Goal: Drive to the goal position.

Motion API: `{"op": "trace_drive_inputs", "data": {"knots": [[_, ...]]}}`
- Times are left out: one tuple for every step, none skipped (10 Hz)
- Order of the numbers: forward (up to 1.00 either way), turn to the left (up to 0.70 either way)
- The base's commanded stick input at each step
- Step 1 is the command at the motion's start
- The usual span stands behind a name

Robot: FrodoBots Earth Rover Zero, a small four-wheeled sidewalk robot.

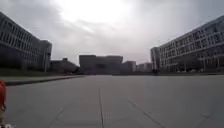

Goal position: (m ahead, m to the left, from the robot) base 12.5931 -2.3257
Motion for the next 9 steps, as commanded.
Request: {"op": "trace_drive_inputs", "data": {"knots": [[0.85, 0.00], [0.85, 0.00], [0.85, 0.00], [0.85, 0.00], [0.85, 0.00], [0.85, 0.00], [0.85, 0.00], [0.85, 0.00], [0.85, 0.00]]}}
